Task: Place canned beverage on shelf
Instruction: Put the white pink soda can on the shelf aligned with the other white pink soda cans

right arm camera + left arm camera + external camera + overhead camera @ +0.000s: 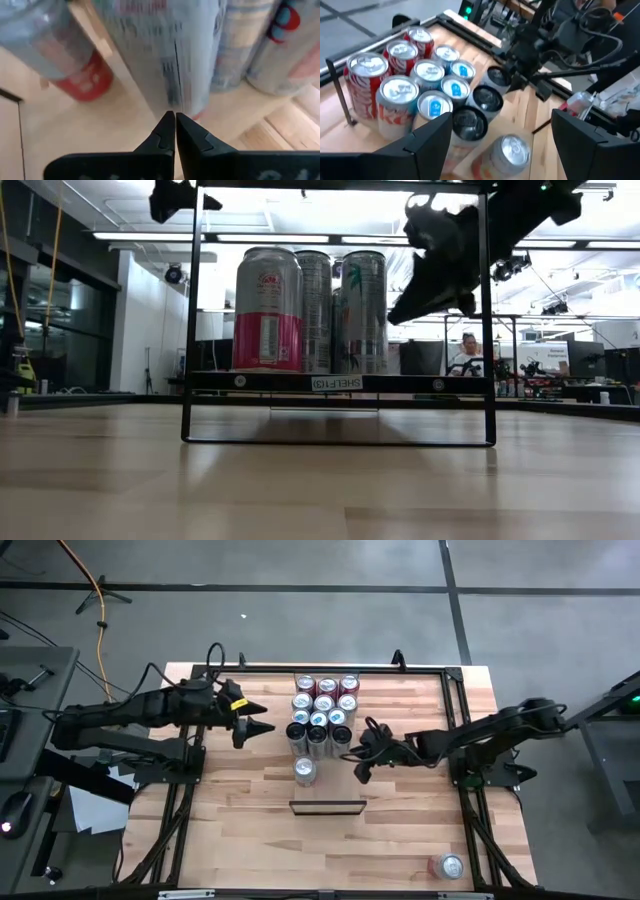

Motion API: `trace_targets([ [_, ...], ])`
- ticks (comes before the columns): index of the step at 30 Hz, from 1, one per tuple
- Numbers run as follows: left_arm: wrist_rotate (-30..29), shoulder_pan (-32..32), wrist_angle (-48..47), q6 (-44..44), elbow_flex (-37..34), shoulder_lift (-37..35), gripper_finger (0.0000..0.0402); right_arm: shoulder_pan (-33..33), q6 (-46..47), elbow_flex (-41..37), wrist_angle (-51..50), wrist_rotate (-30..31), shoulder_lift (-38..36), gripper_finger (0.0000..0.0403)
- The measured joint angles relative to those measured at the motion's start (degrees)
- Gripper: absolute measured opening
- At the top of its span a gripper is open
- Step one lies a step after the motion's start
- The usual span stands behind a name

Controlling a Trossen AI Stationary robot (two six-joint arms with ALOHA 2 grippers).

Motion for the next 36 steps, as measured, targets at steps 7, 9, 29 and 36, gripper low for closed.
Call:
trace_targets([
  [7, -0.5, -0.3, -1.4, 3.5, -3.1, 0.6, 0.028, -1.5, 0.0, 0.0, 2.9, -1.3, 0.9, 0.0],
  [9, -0.6, -0.3, -1.2, 3.5, -5.4, 0.6, 0.028, -1.5, -0.1, 0.0, 2.9, -1.3, 0.9, 0.0],
  [29, -7.9, 0.6, 13.2, 13.2, -21.5, 3.6, 0.0089, -1.5, -3.0, 1.2, -14.3, 0.1, -13.3, 0.0],
  [36, -2.2, 0.6, 16.1, 16.3, -22.4, 3.7, 0.0008, -1.5, -3.0, 1.2, -16.8, 1.8, -16.9, 0.0],
])
